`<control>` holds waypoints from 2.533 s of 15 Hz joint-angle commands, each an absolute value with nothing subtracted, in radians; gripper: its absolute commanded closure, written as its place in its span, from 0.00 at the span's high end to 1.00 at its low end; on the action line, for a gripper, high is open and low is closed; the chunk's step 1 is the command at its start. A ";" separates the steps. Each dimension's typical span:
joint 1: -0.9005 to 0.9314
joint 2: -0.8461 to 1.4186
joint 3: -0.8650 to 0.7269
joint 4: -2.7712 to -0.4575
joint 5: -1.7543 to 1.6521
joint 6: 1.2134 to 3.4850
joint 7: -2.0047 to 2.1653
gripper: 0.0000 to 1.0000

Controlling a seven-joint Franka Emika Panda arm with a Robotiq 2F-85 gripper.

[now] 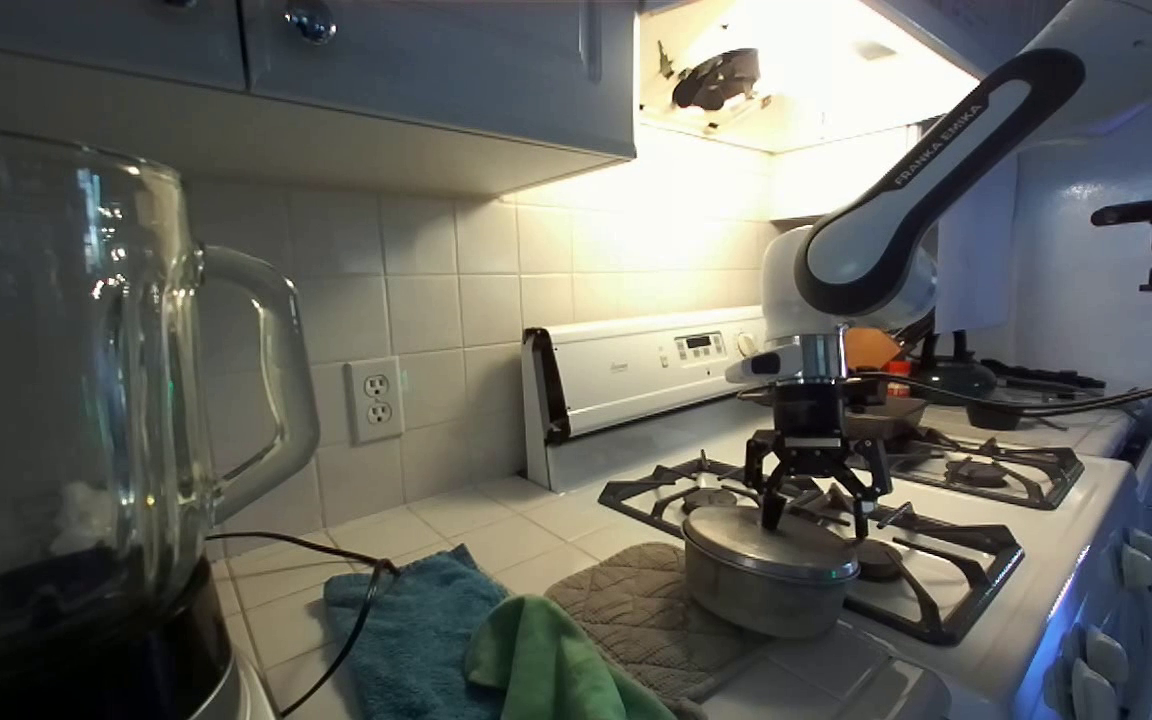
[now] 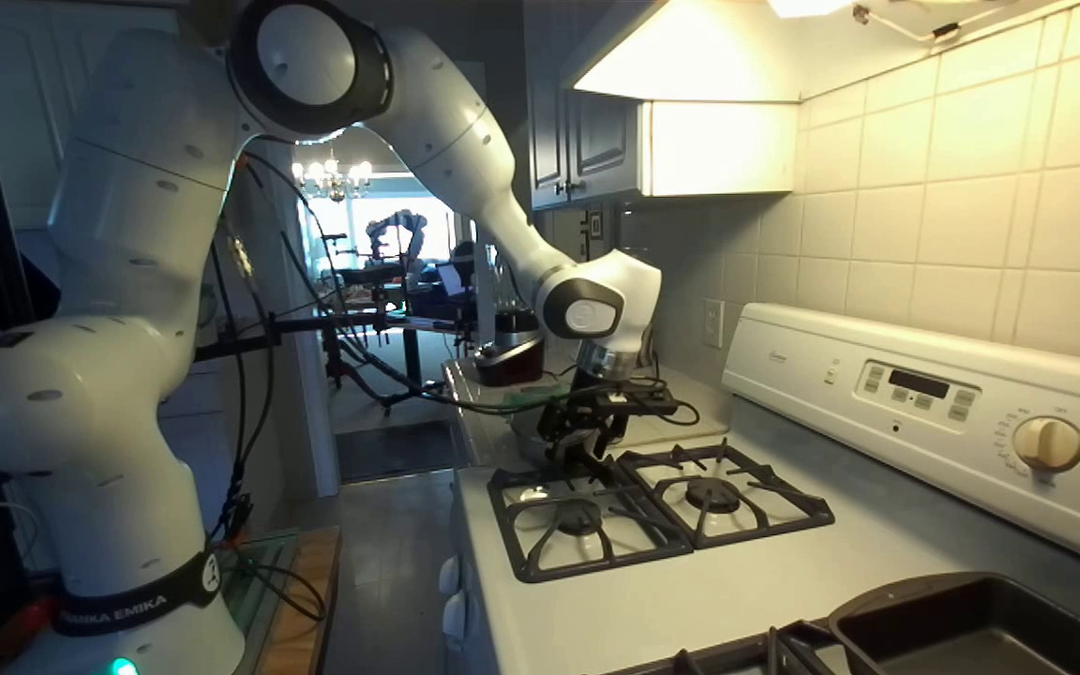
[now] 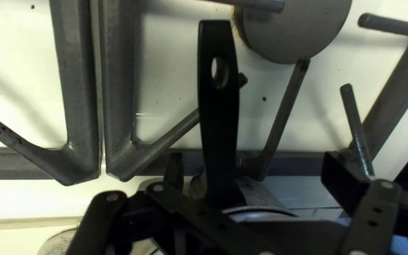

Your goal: Pick up the pot from the stove and put it on the counter

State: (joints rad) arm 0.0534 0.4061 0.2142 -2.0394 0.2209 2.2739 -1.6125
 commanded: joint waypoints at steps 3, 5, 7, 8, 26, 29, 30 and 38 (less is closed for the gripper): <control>0.048 0.430 0.227 -2.018 0.234 2.271 -1.571 0.98; 0.050 0.434 0.229 -2.011 0.231 2.269 -1.561 0.73; 0.052 0.437 0.230 -2.004 0.227 2.265 -1.547 0.61; 0.053 0.439 0.231 -2.000 0.226 2.262 -1.540 0.54; 0.073 0.488 0.230 -1.882 0.198 2.166 -1.377 0.06; 0.079 0.480 0.234 -1.874 0.195 2.166 -1.375 0.06; 0.079 0.479 0.237 -1.868 0.199 2.162 -1.378 0.06; 0.055 0.492 0.258 -1.811 0.253 2.068 -1.411 0.06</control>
